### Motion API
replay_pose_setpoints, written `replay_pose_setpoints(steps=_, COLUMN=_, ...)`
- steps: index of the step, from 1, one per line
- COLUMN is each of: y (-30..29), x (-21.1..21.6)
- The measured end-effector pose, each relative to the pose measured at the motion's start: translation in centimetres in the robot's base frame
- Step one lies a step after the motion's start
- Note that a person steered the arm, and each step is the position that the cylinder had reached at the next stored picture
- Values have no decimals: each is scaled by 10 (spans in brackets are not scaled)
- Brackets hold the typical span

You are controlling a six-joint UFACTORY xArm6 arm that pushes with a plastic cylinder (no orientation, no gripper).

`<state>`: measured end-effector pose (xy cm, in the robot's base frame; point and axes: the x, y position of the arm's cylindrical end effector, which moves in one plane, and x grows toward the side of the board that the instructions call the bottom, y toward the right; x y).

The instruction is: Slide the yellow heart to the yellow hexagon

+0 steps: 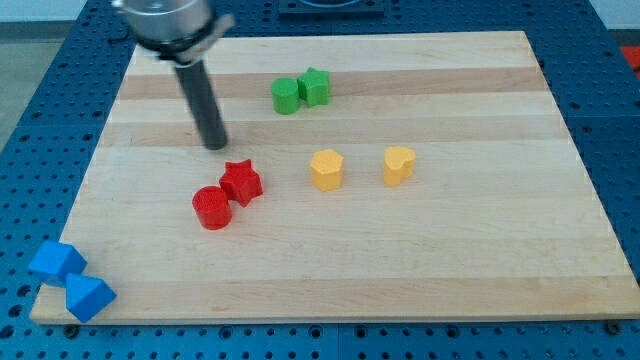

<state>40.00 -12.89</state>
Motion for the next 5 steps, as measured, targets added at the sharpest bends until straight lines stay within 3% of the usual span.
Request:
replay_pose_setpoints(steps=2, y=102, x=-25)
replay_pose_setpoints(steps=4, y=221, x=-19)
replay_pose_setpoints(steps=5, y=242, x=-21)
